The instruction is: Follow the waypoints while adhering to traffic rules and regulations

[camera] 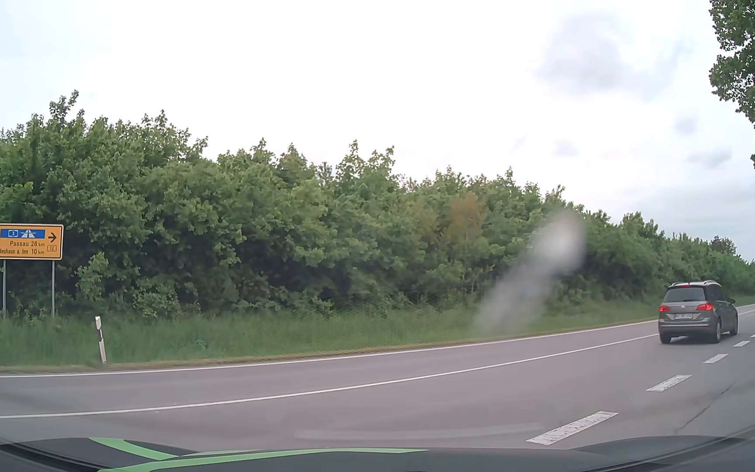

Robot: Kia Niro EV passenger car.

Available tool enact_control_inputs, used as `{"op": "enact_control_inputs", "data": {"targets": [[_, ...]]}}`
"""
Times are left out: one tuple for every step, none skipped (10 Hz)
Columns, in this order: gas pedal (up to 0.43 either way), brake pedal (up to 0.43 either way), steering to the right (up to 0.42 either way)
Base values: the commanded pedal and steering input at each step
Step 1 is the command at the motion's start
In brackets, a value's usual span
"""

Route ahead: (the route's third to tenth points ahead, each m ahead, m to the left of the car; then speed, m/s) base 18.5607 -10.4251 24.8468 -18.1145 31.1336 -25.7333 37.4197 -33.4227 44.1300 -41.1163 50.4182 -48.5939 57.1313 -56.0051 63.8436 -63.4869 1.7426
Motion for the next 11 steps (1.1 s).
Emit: {"op": "enact_control_inputs", "data": {"targets": [[0.339,0.000,0.226],[0.339,0.000,0.236],[0.358,0.000,0.249],[0.358,0.000,0.261],[0.370,0.000,0.270],[0.370,0.000,0.280],[0.370,0.000,0.289],[0.370,0.000,0.295],[0.378,0.000,0.301],[0.378,0.000,0.309],[0.378,0.000,0.318]]}}
